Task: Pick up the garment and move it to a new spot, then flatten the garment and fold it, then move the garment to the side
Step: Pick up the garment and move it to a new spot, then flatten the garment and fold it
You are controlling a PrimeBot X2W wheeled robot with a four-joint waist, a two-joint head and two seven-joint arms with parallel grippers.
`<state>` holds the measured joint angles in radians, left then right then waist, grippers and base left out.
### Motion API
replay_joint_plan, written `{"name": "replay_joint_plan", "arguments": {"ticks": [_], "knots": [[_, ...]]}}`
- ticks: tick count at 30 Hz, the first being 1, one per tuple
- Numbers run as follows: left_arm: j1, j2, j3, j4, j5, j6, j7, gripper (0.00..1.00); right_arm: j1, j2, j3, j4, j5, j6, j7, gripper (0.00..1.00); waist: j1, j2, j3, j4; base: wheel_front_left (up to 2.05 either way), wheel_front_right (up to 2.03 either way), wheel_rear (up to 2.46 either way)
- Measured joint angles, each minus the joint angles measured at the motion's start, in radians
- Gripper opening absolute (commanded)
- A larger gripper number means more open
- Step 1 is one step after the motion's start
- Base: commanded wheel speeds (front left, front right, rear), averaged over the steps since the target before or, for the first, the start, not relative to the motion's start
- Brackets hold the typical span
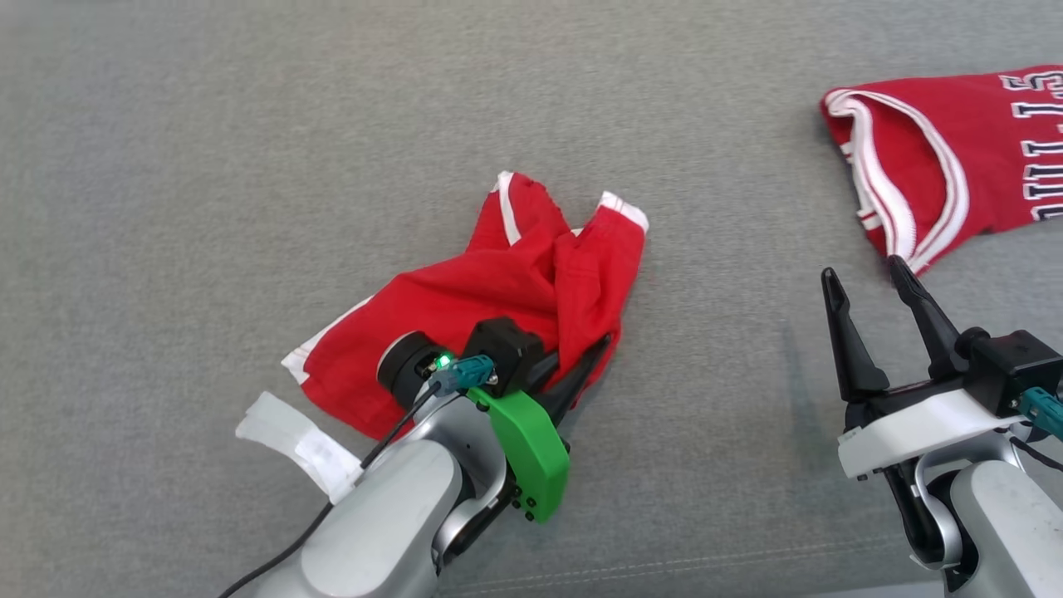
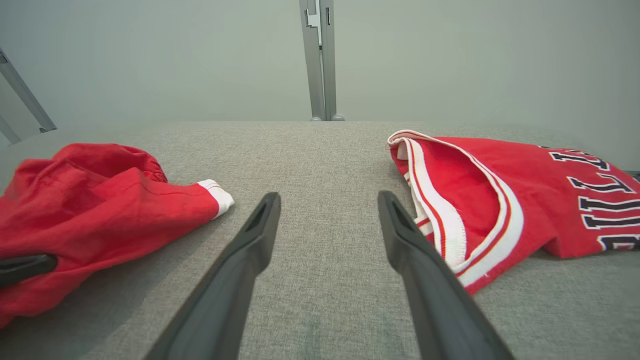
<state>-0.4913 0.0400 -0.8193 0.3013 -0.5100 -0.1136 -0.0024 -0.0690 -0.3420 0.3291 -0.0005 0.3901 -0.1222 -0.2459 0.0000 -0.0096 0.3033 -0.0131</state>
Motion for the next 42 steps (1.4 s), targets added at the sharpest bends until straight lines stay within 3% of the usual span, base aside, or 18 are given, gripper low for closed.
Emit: {"name": "replay_joint_plan", "arguments": {"ticks": [3,5,6,14,22,28,34,42], "knots": [[0.0,0.003,-0.018,0.026,-0.006,0.024,-0.004,0.0,0.0,0.0,0.004,0.005,0.0,0.007,0.0,1.0,0.0,0.0,-0.013,-0.034,0.0,0.0,0.0],[0.001,0.006,-0.039,0.034,-0.038,0.027,-0.002,0.59,0.0,0.0,0.004,0.005,-0.001,0.007,0.0,1.0,0.0,0.0,-0.021,-0.051,0.0,0.0,0.0],[0.002,0.007,-0.051,0.032,-0.056,0.027,-0.001,1.0,0.0,-0.001,0.002,0.005,-0.001,0.007,0.0,1.0,0.0,0.0,-0.025,-0.057,0.0,0.0,0.0],[0.086,0.007,-0.12,0.014,-0.218,0.02,0.054,1.0,-0.001,-0.02,0.006,0.006,-0.02,0.025,-0.001,1.0,0.0,0.0,-0.043,-0.037,0.0,0.0,0.0],[0.056,0.007,-0.025,-0.035,-0.217,0.073,-0.009,1.0,-0.04,-0.031,0.047,0.036,-0.033,0.062,0.002,1.0,0.0,0.0,-0.052,0.019,0.0,0.0,0.0],[0.056,0.007,0.036,-0.064,-0.222,0.114,-0.057,1.0,-0.107,-0.022,0.105,0.085,-0.034,0.098,0.067,1.0,0.0,0.0,-0.067,0.06,0.0,0.0,0.0],[0.035,0.007,0.038,-0.062,-0.212,0.129,-0.061,1.0,-0.179,0.011,0.139,0.177,-0.025,0.13,0.164,1.0,0.0,0.0,-0.082,0.102,0.0,0.0,0.0],[-0.001,0.006,0.019,-0.054,-0.189,0.141,-0.052,1.0,-0.282,0.042,0.147,0.3,-0.018,0.131,0.274,1.0,0.0,0.0,-0.08,0.11,0.0,0.0,0.0]]}}
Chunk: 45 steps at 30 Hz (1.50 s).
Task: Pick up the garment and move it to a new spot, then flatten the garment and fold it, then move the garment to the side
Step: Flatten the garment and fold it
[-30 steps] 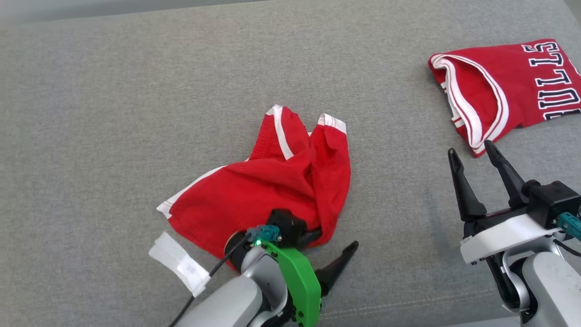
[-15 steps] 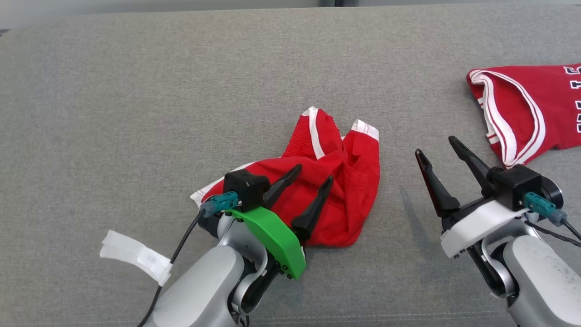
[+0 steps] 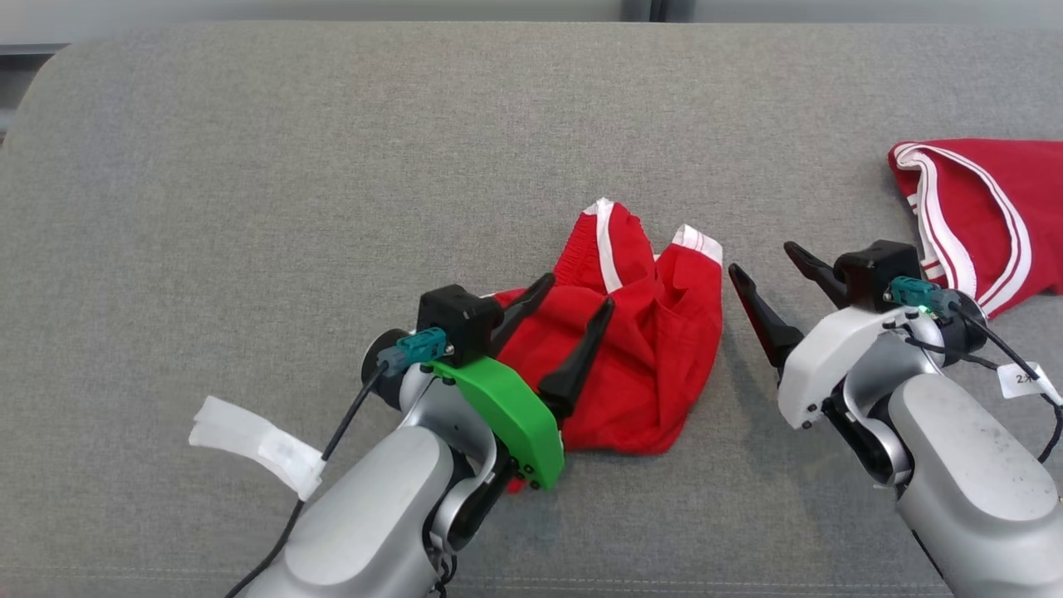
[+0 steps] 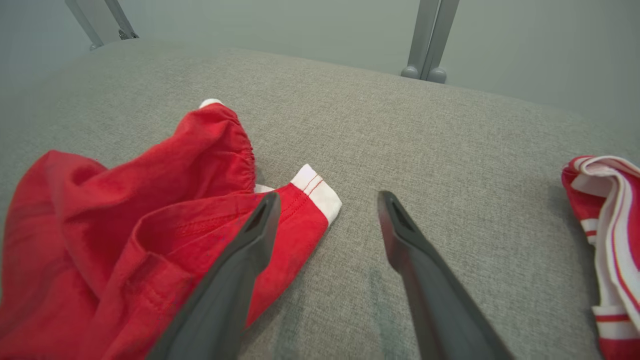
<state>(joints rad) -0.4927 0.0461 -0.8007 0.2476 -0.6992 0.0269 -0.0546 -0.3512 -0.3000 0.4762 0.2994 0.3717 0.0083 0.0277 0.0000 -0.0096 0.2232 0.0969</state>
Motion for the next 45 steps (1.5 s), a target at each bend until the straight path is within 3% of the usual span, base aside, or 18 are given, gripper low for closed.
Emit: {"name": "replay_joint_plan", "arguments": {"ticks": [17,23,24,25,26,34,41,45], "knots": [[0.0,-0.001,-0.036,-0.017,-0.01,0.01,0.008,1.0,-0.115,0.02,-0.018,0.206,0.018,0.001,0.097,1.0,0.0,0.0,0.042,0.092,0.0,0.0,0.0],[0.0,-0.001,-0.019,-0.012,-0.01,0.018,-0.001,1.0,-0.124,0.042,-0.002,0.267,0.034,0.027,0.111,1.0,0.0,0.0,0.053,0.119,0.0,0.0,0.0],[0.0,-0.001,-0.016,-0.012,-0.01,0.018,-0.001,1.0,-0.134,0.046,0.0,0.276,0.037,0.033,0.116,0.91,0.0,0.0,0.053,0.12,0.0,0.0,0.0],[0.0,-0.001,-0.015,-0.012,-0.01,0.018,-0.005,1.0,-0.142,0.047,0.006,0.282,0.039,0.04,0.119,0.29,0.0,0.0,0.053,0.121,0.0,0.0,0.0],[-0.001,-0.001,-0.015,-0.011,-0.011,0.018,-0.009,1.0,-0.149,0.046,0.012,0.287,0.04,0.052,0.12,0.0,0.0,0.0,0.052,0.122,0.0,0.0,0.0],[-0.001,-0.002,-0.006,0.01,-0.028,0.018,-0.032,1.0,-0.244,0.049,0.052,0.26,0.016,0.092,0.06,0.0,0.0,0.0,0.025,0.127,0.0,0.0,0.0],[-0.001,-0.001,0.016,0.038,-0.034,0.021,-0.046,1.0,-0.32,0.074,0.106,0.161,-0.003,0.108,-0.024,0.0,0.0,0.0,-0.019,0.129,0.0,0.0,0.0],[0.001,0.008,0.032,0.056,-0.037,0.028,-0.054,1.0,-0.344,0.073,0.193,0.05,-0.025,0.117,-0.11,0.0,0.0,0.0,-0.055,0.123,0.0,0.0,0.0]]}}
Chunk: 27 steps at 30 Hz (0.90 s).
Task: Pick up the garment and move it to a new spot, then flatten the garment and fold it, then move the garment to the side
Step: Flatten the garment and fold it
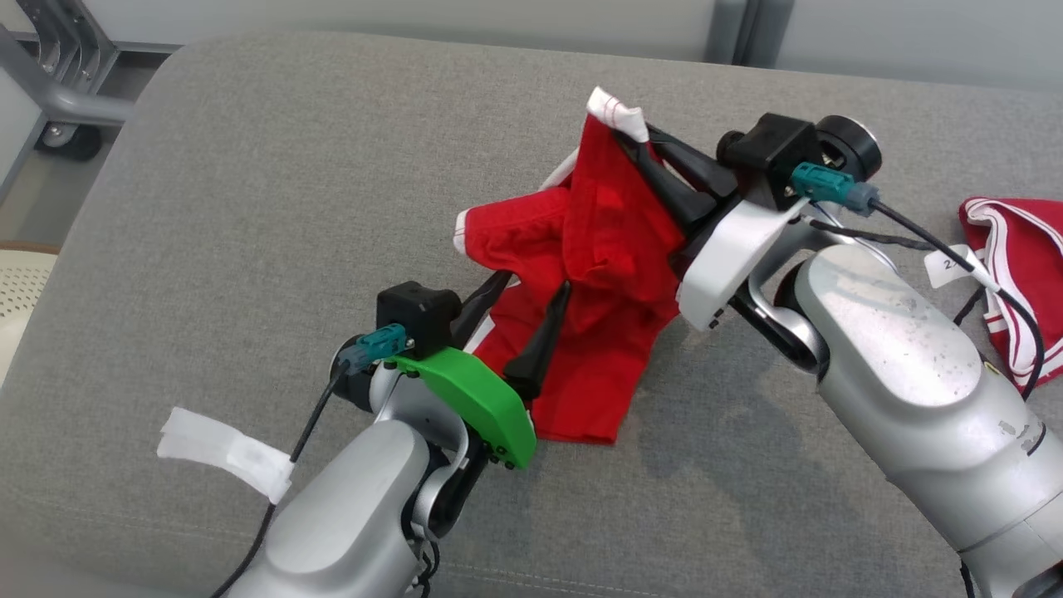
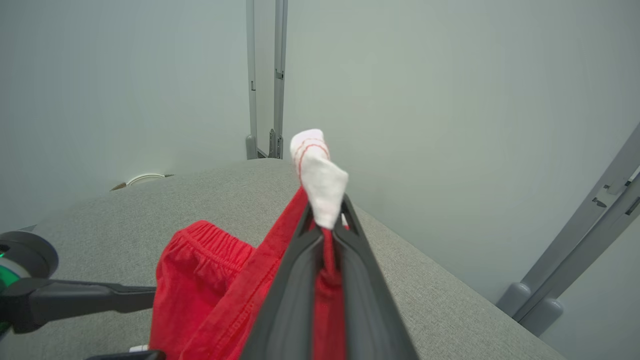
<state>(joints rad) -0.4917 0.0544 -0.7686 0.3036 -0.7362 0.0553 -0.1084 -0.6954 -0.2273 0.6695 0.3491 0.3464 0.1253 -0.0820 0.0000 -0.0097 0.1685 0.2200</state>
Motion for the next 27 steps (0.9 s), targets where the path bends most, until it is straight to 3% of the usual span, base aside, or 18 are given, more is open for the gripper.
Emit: {"name": "replay_joint_plan", "arguments": {"ticks": [3,8,11,18,23,26,27], "knots": [[0.007,0.032,0.041,0.013,-0.001,0.021,-0.019,1.0,0.035,-0.077,0.164,-0.073,-0.007,0.001,-0.028,0.0,0.0,0.0,-0.035,-0.016,0.0,0.0,0.0],[0.064,0.095,0.083,0.04,-0.009,0.034,-0.02,1.0,0.188,-0.189,0.247,-0.091,0.028,0.001,-0.028,0.0,-0.0001,0.0,-0.065,-0.045,0.0,0.0,0.0],[0.091,0.133,0.117,0.037,-0.02,0.042,-0.02,1.0,0.278,-0.278,0.239,-0.095,0.075,0.001,-0.026,0.0,0.0,0.0,-0.083,-0.078,0.0,0.0,0.0],[0.099,0.138,0.121,-0.003,-0.027,0.043,-0.014,1.0,0.37,-0.397,0.098,-0.08,0.157,0.001,-0.038,0.0,-0.0001,0.0,-0.092,-0.141,0.0,0.0,0.0],[0.103,0.117,0.085,-0.033,-0.027,0.043,0.013,1.0,0.428,-0.468,0.045,-0.027,0.204,-0.004,-0.042,0.0,-0.0001,0.0,-0.075,-0.176,0.0,0.0,0.0],[0.103,0.111,0.069,-0.046,-0.025,0.043,0.026,1.0,0.461,-0.471,0.027,0.009,0.235,-0.005,-0.042,0.0,0.0,0.0001,-0.055,-0.189,0.0,0.0,0.0],[0.103,0.109,0.061,-0.05,-0.025,0.043,0.033,1.0,0.468,-0.466,0.026,0.016,0.246,-0.012,-0.042,0.27,0.0,0.0001,-0.048,-0.193,0.0,0.0,0.0]]}}
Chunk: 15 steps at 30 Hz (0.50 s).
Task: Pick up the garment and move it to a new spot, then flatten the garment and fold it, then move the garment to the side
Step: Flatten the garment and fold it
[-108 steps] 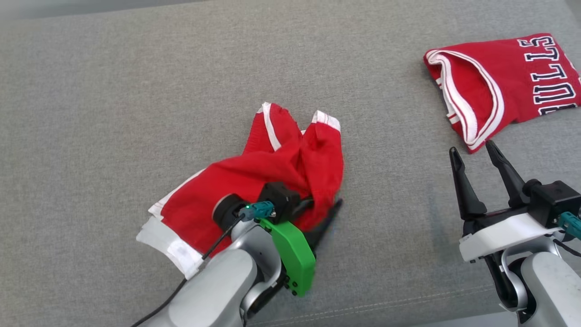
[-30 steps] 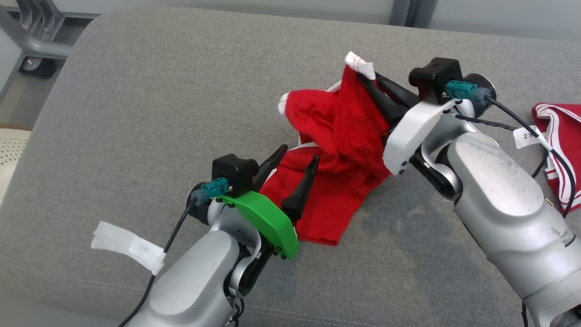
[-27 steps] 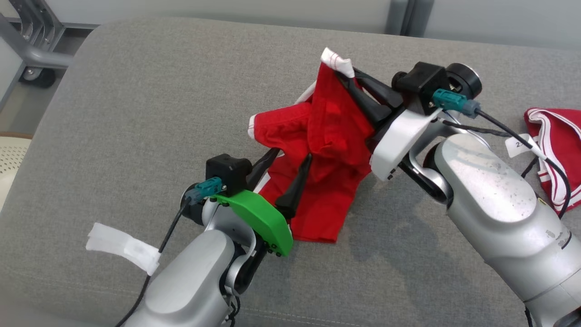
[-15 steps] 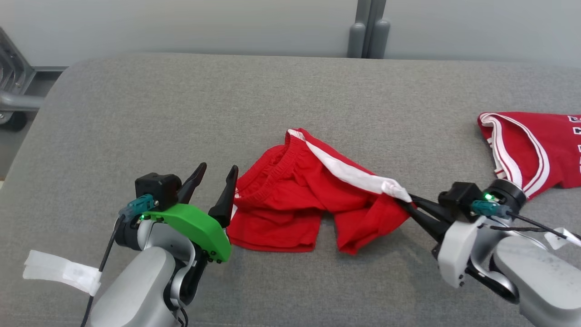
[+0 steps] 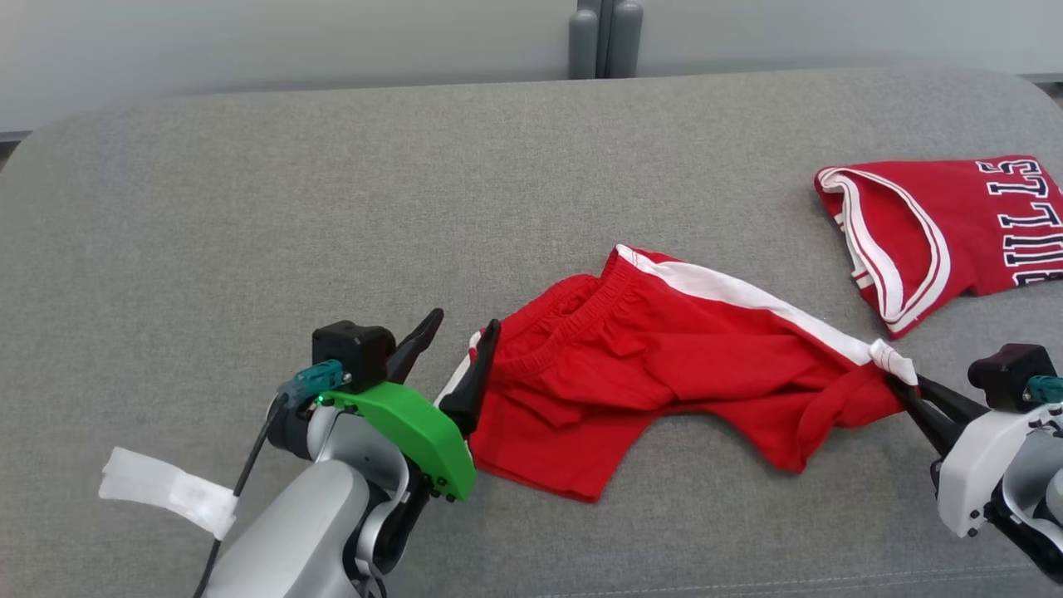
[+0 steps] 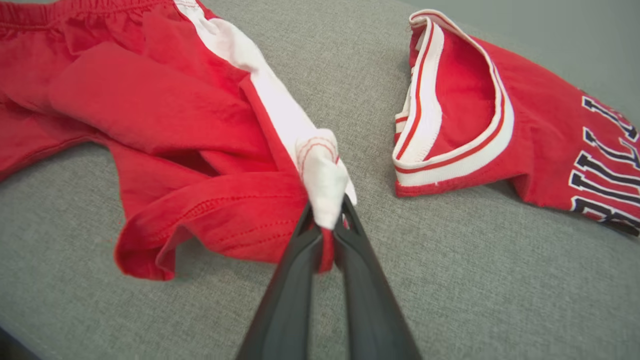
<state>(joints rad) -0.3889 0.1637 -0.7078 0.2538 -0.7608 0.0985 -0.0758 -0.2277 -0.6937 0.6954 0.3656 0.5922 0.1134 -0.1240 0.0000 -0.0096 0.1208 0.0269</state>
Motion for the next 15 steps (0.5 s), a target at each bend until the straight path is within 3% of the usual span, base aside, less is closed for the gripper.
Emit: {"name": "replay_joint_plan", "arguments": {"ticks": [1,2,8,15], "knots": [[-0.001,-0.003,-0.007,-0.005,0.001,0.0,0.005,1.0,0.007,0.006,-0.004,0.002,0.009,-0.004,0.0,0.47,0.0,0.0,0.008,-0.004,0.0,0.0,0.0],[-0.003,-0.009,-0.01,-0.009,0.004,0.0,0.011,1.0,0.009,0.013,-0.006,0.002,0.013,-0.011,0.0,1.0,0.0,0.0,0.016,-0.008,0.0,0.0,0.0],[-0.103,-0.033,-0.039,-0.043,0.049,0.0,0.049,1.0,-0.007,0.074,-0.03,-0.035,0.024,-0.034,-0.04,1.0,0.0,0.0,0.081,-0.038,0.0,0.0,0.0],[-0.223,-0.061,-0.054,-0.039,0.081,0.008,0.114,1.0,-0.032,0.091,-0.053,-0.068,0.024,-0.054,-0.066,1.0,0.0,0.0,0.144,-0.087,0.0,0.0,0.0]]}}
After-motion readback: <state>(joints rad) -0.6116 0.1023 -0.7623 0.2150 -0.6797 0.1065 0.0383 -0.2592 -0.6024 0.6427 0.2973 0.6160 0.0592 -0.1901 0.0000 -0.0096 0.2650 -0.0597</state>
